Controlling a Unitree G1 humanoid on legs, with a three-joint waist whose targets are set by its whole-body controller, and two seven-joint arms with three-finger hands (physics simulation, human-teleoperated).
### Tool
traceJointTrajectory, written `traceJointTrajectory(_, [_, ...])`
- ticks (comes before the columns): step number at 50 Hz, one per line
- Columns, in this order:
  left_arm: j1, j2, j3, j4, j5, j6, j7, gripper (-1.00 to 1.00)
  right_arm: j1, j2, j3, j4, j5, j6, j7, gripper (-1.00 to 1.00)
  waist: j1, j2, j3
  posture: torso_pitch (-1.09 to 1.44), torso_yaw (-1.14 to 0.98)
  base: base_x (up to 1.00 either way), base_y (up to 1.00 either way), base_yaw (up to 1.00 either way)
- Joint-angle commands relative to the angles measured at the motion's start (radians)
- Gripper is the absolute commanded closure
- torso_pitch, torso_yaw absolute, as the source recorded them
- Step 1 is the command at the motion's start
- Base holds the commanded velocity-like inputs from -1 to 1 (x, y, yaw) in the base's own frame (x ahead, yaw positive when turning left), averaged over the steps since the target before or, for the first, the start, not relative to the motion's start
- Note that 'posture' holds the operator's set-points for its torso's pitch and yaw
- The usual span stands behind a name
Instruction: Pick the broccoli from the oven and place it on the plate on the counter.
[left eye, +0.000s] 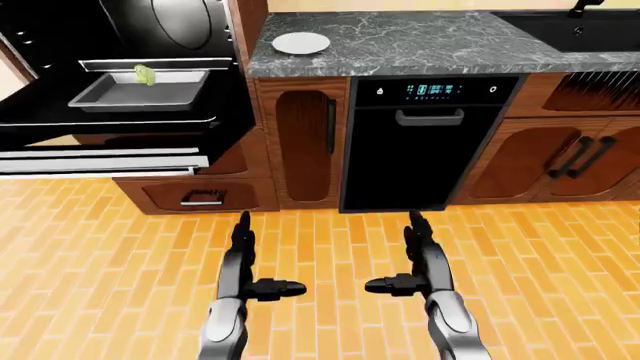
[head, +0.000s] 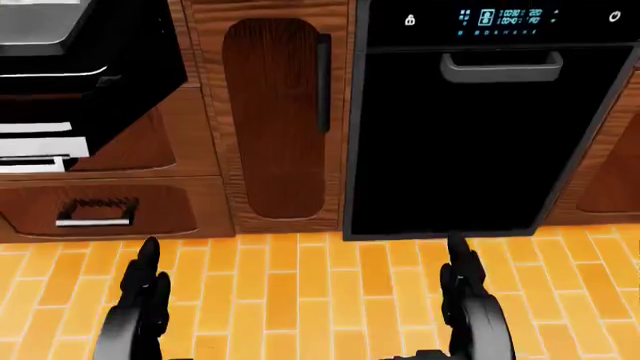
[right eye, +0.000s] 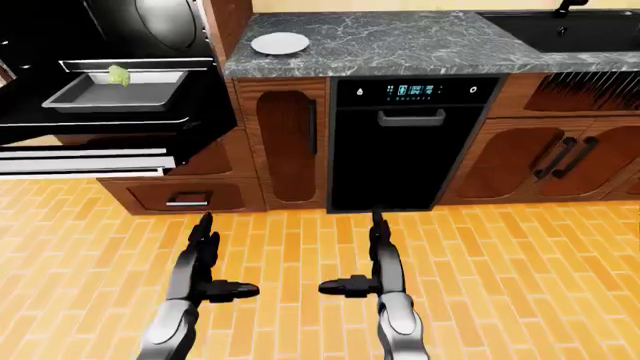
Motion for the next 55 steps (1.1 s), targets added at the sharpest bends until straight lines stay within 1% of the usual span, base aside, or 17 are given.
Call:
traceJointTrajectory(1, [-0.113,0.023,0.003,-0.147,0.022,0.078,0.012,-1.00,-0.059,-0.007,-0.004,-0.209,0.020,0.041,-0.002,-1.00,-0.002,-0.008,-0.001,0.00,0.00,0.00,0.00,0.00])
traceJointTrajectory(3, [-0.139,0.029,0.002,-0.177,0.046,0.123,0.014,-1.00,-0.076,-0.013,-0.006,-0.233,0.008,0.083,-0.007,-1.00,0.003,0.000,-0.068,0.00,0.00,0.00,0.00,0.00])
traceJointTrajectory(5, [-0.152,0.029,0.004,-0.243,0.041,0.182,-0.003,-1.00,-0.087,-0.018,-0.002,-0.253,0.000,0.104,0.005,-1.00,0.003,-0.006,-0.024,0.00,0.00,0.00,0.00,0.00])
traceJointTrajectory(8, [-0.197,0.041,0.009,-0.340,0.065,0.288,-0.015,-1.00,-0.140,-0.021,-0.007,-0.278,-0.013,0.148,0.002,-1.00,0.003,-0.009,-0.076,0.00,0.00,0.00,0.00,0.00])
traceJointTrajectory(21, [-0.561,0.159,0.098,-0.497,0.040,0.623,-0.001,-1.00,-0.549,-0.141,-0.077,-0.351,-0.018,0.416,0.061,-1.00,0.006,-0.003,-0.088,0.00,0.00,0.00,0.00,0.00])
traceJointTrajectory(22, [-0.571,0.166,0.100,-0.505,0.037,0.634,-0.003,-1.00,-0.569,-0.146,-0.080,-0.351,-0.010,0.425,0.061,-1.00,0.005,0.002,-0.111,0.00,0.00,0.08,0.00,0.00])
traceJointTrajectory(23, [-0.589,0.172,0.109,-0.513,0.031,0.651,0.001,-1.00,-0.589,-0.161,-0.064,-0.351,-0.039,0.437,0.061,-1.00,0.005,0.005,-0.104,0.00,0.00,0.30,0.00,0.00])
traceJointTrajectory(25, [-0.604,0.184,0.115,-0.516,0.023,0.661,0.011,-1.00,-0.612,-0.150,-0.066,-0.362,-0.017,0.439,0.069,-1.00,0.004,0.006,-0.041,0.00,0.00,0.54,0.00,0.00])
traceJointTrajectory(29, [-0.613,0.194,0.122,-0.548,0.007,0.686,0.020,-1.00,-0.633,-0.147,-0.067,-0.383,-0.006,0.459,0.067,-1.00,0.008,-0.020,-0.020,0.00,0.00,0.59,0.00,0.00])
traceJointTrajectory(31, [-0.627,0.204,0.119,-0.543,0.009,0.689,0.025,-1.00,-0.657,-0.157,-0.071,-0.387,-0.005,0.474,0.065,-1.00,0.014,-0.060,-0.036,0.00,0.00,0.60,0.00,0.00])
traceJointTrajectory(37, [-0.664,0.215,0.144,-0.638,-0.024,0.760,0.036,-1.00,-0.717,-0.172,-0.065,-0.396,-0.009,0.518,0.076,-1.00,0.011,-0.040,-0.049,0.00,0.00,0.60,0.00,0.00])
traceJointTrajectory(42, [-0.674,0.237,0.162,-0.679,-0.063,0.775,0.069,-1.00,-0.716,-0.167,-0.053,-0.426,-0.021,0.539,0.084,-1.00,-0.011,0.011,-0.048,0.00,0.00,0.60,0.00,0.00])
traceJointTrajectory(44, [-0.688,0.254,0.169,-0.692,-0.074,0.791,0.073,-1.00,-0.741,-0.176,-0.060,-0.435,-0.023,0.564,0.090,-1.00,-0.020,0.056,-0.054,0.00,0.00,0.59,0.00,0.00])
traceJointTrajectory(45, [-0.694,0.259,0.173,-0.694,-0.081,0.797,0.078,-1.00,-0.749,-0.179,-0.061,-0.437,-0.026,0.570,0.092,-1.00,-0.017,0.097,-0.068,0.00,0.00,0.59,0.00,0.00])
traceJointTrajectory(46, [-0.699,0.268,0.178,-0.701,-0.083,0.800,0.083,-1.00,-0.765,-0.180,-0.060,-0.456,-0.027,0.590,0.091,-1.00,-0.003,0.070,-0.046,0.00,0.00,0.60,0.00,0.00])
traceJointTrajectory(47, [-0.696,0.270,0.183,-0.711,-0.087,0.800,0.091,-1.00,-0.764,-0.176,-0.054,-0.478,-0.031,0.603,0.088,-1.00,-0.015,0.084,-0.028,0.00,0.00,0.59,0.00,0.00])
traceJointTrajectory(55, [-0.632,0.278,0.194,-0.740,-0.106,0.774,0.112,-1.00,-0.734,-0.158,-0.043,-0.527,-0.057,0.614,0.103,-1.00,0.024,0.043,-0.043,0.00,0.00,0.60,0.00,0.00])
